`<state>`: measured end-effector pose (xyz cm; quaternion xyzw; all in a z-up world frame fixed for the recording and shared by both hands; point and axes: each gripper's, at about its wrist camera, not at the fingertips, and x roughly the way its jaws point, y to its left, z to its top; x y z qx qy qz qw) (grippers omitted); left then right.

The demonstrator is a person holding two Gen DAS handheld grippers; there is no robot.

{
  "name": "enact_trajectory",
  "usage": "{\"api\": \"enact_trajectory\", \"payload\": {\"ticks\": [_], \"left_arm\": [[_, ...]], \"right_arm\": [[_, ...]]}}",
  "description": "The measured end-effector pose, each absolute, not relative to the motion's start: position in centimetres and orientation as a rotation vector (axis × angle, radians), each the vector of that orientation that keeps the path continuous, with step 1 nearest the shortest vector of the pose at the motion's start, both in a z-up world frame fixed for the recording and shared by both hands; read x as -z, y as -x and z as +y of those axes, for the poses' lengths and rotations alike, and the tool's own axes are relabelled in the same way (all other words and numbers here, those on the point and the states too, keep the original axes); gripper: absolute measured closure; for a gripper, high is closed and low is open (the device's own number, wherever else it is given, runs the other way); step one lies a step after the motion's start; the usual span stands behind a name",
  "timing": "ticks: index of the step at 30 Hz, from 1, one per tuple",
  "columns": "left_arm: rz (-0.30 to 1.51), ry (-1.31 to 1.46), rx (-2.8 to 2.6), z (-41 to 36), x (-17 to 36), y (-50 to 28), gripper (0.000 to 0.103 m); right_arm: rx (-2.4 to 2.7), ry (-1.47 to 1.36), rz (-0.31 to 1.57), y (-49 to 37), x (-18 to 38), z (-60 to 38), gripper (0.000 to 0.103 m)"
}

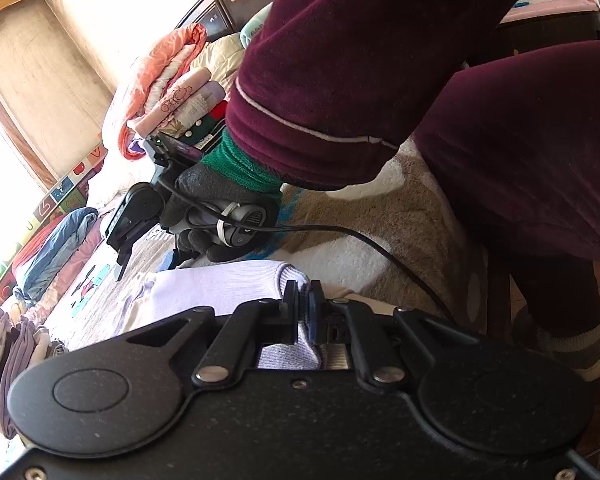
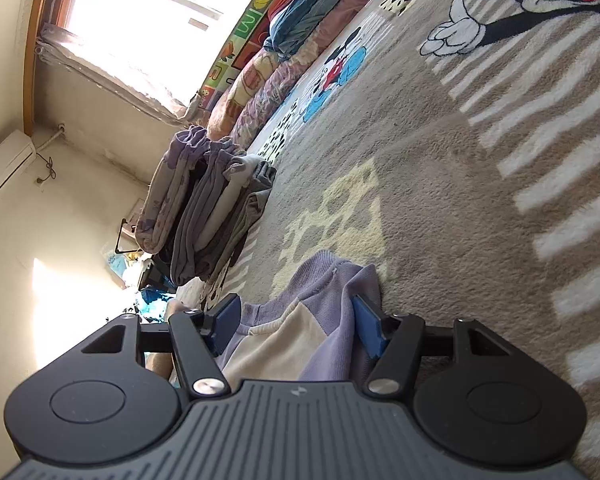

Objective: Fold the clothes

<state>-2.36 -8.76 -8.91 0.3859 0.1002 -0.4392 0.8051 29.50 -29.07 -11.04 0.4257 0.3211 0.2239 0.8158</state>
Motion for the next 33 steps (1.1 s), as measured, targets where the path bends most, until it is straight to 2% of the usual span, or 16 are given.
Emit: {"api": "enact_trajectory", "payload": {"ticks": [1, 4, 6, 10, 13, 17, 20, 22, 24, 25, 26, 33], "left_arm": [[0.243, -0.821, 0.976, -8.8, 9.1, 2.3, 0.098], [0.305, -0.772, 1.040, -8.7, 9.3, 2.1, 0.055], [0.311, -0.697, 1.091, -7.9, 8.5, 2.1, 0.055], [0.316, -0.486, 1.084, -5.2, 6.1, 0.7, 0.069], [0.332, -0.350, 0.987, -2.9, 5.2, -1.1, 0.070], [0.383, -0.265, 0.854, -2.3, 6.0, -3.0, 0.070], [0.409, -0.237, 0.844, -2.9, 6.9, -3.4, 0.070], [0.445, -0.265, 0.834, -3.8, 7.9, -3.5, 0.070], [0.491, -0.302, 0.804, -4.2, 9.0, -4.2, 0.070], [0.522, -0.311, 0.791, -4.5, 9.7, -4.5, 0.070], [0.533, -0.312, 0.778, -4.6, 10.1, -4.7, 0.066], [0.531, -0.276, 0.743, -4.1, 10.0, -3.9, 0.065]], "right_arm": [[-0.474, -0.887, 0.691, -29.4, 10.8, -29.0, 0.041], [-0.459, -0.764, 0.706, -28.9, 9.1, -28.6, 0.041], [-0.448, -0.648, 0.698, -27.8, 7.4, -28.6, 0.039], [-0.487, -0.493, 0.617, -23.3, 4.2, -29.1, 0.043], [-0.542, -0.468, 0.538, -18.5, 2.7, -29.0, 0.047], [-0.572, -0.491, 0.439, -11.5, 2.5, -28.5, 0.056], [-0.611, -0.528, 0.418, -8.1, 3.3, -27.8, 0.058], [-0.639, -0.494, 0.446, -6.4, 4.6, -26.7, 0.059], [-0.635, -0.413, 0.559, -6.1, 7.6, -25.3, 0.059], [-0.632, -0.370, 0.618, -5.9, 9.1, -24.7, 0.062], [-0.628, -0.332, 0.609, -5.6, 9.7, -24.4, 0.071], [-0.615, -0.272, 0.503, -2.9, 7.3, -25.1, 0.067]]}}
